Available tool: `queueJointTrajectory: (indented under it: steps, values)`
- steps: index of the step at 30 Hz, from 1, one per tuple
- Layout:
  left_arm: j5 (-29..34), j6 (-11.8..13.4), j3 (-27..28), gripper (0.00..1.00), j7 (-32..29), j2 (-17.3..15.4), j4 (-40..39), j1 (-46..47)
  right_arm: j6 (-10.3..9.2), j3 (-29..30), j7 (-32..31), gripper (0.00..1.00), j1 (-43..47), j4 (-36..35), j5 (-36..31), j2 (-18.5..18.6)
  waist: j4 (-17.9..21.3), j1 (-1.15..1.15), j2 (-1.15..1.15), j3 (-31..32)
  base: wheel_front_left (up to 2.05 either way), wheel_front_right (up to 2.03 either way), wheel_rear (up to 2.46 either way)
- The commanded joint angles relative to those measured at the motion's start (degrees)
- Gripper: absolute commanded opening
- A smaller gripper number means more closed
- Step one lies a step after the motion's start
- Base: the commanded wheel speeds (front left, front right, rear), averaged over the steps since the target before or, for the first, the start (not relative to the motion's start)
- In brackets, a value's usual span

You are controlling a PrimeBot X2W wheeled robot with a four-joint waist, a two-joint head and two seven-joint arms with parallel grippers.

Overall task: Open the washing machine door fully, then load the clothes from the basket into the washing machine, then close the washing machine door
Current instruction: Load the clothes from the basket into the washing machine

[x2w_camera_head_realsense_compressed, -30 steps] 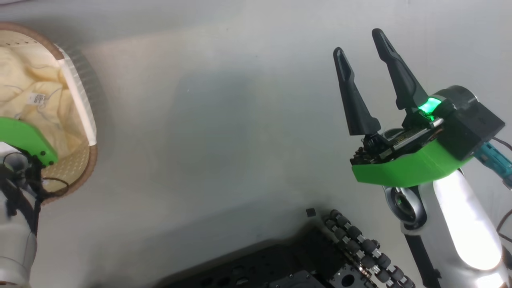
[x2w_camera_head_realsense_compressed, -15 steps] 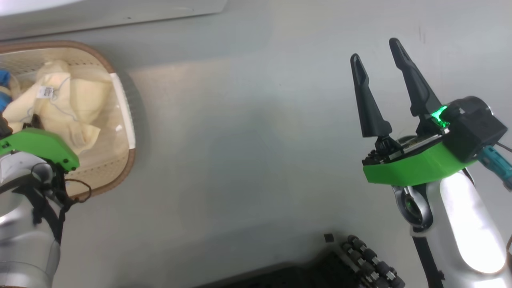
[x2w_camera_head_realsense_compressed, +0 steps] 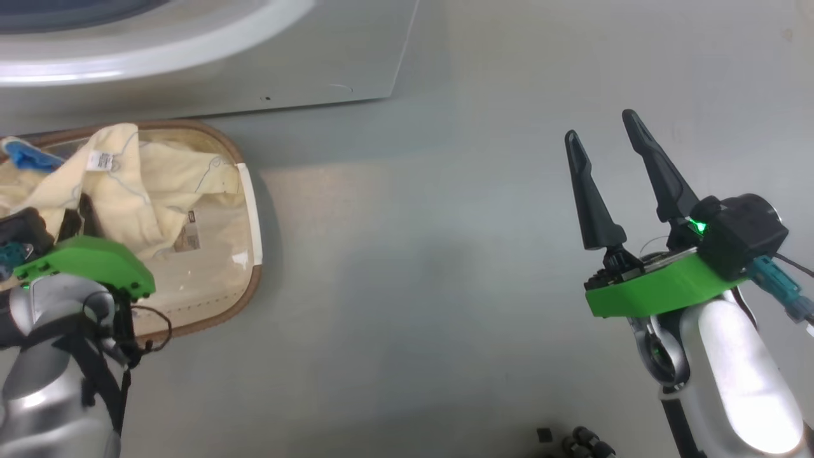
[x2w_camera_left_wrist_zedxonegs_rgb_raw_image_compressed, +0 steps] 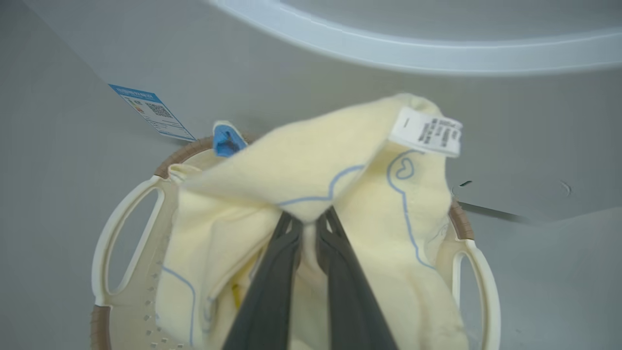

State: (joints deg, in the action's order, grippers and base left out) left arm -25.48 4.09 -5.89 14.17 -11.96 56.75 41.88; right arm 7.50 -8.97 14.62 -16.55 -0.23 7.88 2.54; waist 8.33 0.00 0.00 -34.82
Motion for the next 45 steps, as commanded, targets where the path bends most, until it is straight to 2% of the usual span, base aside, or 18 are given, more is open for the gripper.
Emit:
queueJointTrajectory:
  steps: [1,10,24,34,45]
  values:
    - [0.53,0.43,2.09,0.0,0.82,-2.16,-2.49,-1.71,-0.01,-0.55,0.38,1.0,1.17,-1.45,-0.38,0.33,-0.74,0.0,0.0,2.28,0.0,0.0,0.0]
    - [4.39,0.88,5.07,0.0,0.82,-0.34,-14.09,-9.14,-0.01,0.73,0.32,1.0,3.2,-0.26,-0.62,0.33,-2.35,0.0,0.0,8.68,0.0,0.0,0.0]
    - [8.15,-0.82,4.61,0.0,0.83,3.18,-23.13,-18.39,-0.01,1.95,-1.0,1.0,7.06,0.61,-1.48,0.33,-4.1,0.0,0.0,17.88,0.0,0.0,0.0]
    - [10.1,-0.75,2.89,0.0,0.83,3.94,-28.23,-23.8,-0.01,2.63,-2.17,1.0,10.04,0.24,-1.51,0.33,-4.3,0.0,0.0,22.59,0.0,0.0,0.0]
    - [10.73,-0.15,1.18,0.0,-0.98,3.39,-33.1,-28.48,-0.01,2.8,-3.46,1.0,13.49,-0.36,-1.2,0.33,-4.56,0.0,0.0,27.7,0.0,0.0,0.0]
